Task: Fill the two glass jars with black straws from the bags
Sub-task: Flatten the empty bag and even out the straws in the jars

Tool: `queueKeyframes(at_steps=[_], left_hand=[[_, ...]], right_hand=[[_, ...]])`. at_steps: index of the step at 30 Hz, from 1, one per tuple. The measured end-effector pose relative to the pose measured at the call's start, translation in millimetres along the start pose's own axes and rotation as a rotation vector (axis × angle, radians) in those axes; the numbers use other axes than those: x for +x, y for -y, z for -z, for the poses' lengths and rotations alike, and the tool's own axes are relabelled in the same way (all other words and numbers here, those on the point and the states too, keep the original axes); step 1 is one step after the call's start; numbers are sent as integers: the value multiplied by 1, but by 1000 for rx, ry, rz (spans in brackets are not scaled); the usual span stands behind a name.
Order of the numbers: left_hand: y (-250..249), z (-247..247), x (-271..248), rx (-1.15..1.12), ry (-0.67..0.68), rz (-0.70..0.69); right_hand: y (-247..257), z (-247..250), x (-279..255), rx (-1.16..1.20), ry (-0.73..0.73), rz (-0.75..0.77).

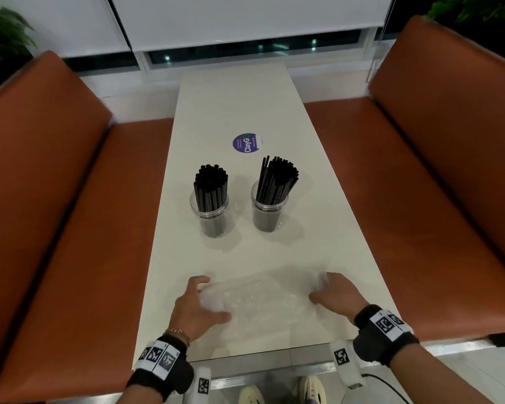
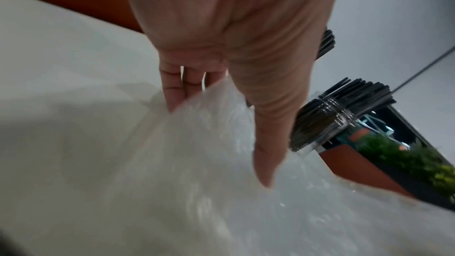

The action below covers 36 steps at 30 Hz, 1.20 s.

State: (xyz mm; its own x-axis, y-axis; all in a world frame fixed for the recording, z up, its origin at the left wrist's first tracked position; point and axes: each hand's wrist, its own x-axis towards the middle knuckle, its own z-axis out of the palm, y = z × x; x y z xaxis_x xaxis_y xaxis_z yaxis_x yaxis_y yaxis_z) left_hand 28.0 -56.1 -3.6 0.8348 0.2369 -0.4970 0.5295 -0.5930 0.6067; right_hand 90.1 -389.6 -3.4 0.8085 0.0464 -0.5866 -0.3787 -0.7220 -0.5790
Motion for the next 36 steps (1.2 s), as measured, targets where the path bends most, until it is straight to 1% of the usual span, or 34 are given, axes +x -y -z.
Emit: queueKeyframes(at_steps=[1,2,4,5,6,8,9,11,13,15,16,17,18,20,21,22,23,25,27,29,31,32,34,36], left_hand=[[-3,3,2,41,34,-38],[-9,5,3,134,61,-87],[-22,7,4,393,116,-210],[-31,6,3,464,154,-264],[-42,5,1,463,208,-299],[-61,-2,-3,311,349,-326],[-68,-7,-7,212,398,-335],[-79,-15,-14,24,418,-318],[-89,-18,-25,-160,400,-283],[-95,-20,-36,-309,354,-284],[-97,-20,-41,-384,333,-277],[-99,-20,-45,-472,321,-252],[-101,-20,-50,-573,313,-217],[-104,-23,-57,-738,315,-152],[-105,-24,-59,-787,316,-135],[-106,-25,-62,-829,318,-127],[-107,-27,-64,-858,329,-124],[-109,-28,-67,-885,353,-118],[-108,-29,-69,-876,386,-122],[-108,-26,-71,-848,383,-134],[-108,-26,-70,-862,431,-180],[-109,-25,-70,-901,450,-182],[-112,-23,-68,-1037,490,-96],[-115,-22,-68,-1206,585,16]], right_hand=[[2,5,-1,24,27,33],[5,13,-4,22,60,74],[17,29,-12,-38,132,192],[25,37,-17,-63,168,256],[34,45,-22,-88,200,306],[52,60,-31,-144,234,394],[59,66,-32,-164,234,434],[68,76,-34,-144,199,479],[69,83,-38,52,104,460],[67,85,-47,289,-67,423],[64,84,-51,379,-125,397],[61,81,-57,441,-129,357],[58,77,-63,476,-70,307],[53,64,-75,515,161,212],[51,58,-81,534,261,192],[50,52,-87,551,318,196],[50,47,-91,559,336,216],[48,40,-96,592,325,265],[43,40,-95,631,284,304],[37,45,-91,606,225,331],[32,52,-90,574,193,335],[32,56,-91,577,184,336],[29,64,-90,603,185,345],[22,72,-87,622,193,343]])
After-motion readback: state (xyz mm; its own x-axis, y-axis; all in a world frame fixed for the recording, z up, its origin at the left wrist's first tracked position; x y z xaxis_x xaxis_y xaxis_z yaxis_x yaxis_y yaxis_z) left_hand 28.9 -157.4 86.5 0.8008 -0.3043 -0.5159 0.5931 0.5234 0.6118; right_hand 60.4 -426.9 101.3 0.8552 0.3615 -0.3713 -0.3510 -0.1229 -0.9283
